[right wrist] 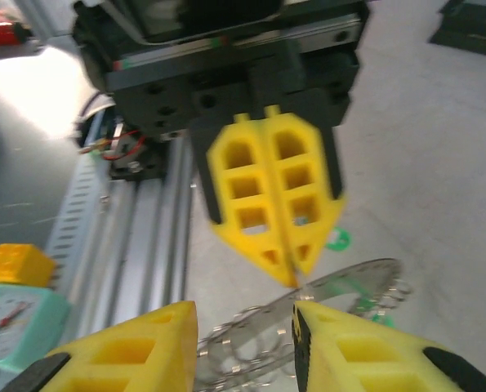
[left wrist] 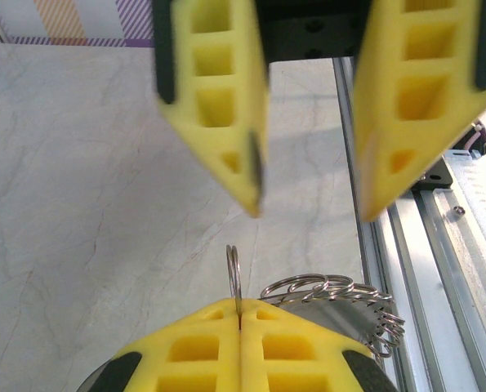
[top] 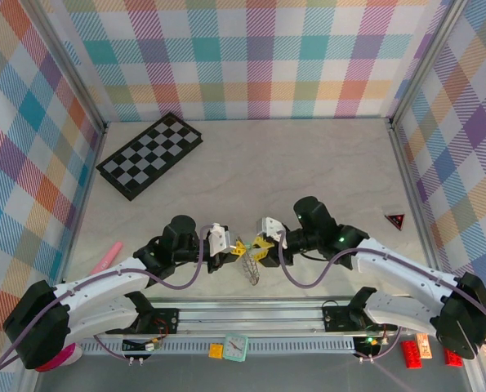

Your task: Put the keys on the keyring

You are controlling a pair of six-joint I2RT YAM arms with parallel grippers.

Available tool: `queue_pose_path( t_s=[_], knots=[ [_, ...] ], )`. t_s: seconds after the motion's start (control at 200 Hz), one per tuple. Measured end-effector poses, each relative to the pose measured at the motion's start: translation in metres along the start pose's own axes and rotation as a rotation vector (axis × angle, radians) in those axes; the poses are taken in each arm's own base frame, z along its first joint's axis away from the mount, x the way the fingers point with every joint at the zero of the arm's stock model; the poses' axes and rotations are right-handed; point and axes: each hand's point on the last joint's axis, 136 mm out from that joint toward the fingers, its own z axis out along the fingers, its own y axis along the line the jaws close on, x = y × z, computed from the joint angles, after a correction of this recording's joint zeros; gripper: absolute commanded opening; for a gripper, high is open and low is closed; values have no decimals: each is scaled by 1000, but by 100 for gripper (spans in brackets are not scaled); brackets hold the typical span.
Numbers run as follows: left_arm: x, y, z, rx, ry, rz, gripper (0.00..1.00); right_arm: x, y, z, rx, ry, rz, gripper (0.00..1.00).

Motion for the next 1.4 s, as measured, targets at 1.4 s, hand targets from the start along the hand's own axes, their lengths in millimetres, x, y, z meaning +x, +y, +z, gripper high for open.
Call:
queue_pose_path(
  t_s=[1.4],
  knots=[
    [-8, 8, -2, -24, 51, -27, 26, 0, -16, 9, 3, 246, -49, 0]
  ],
)
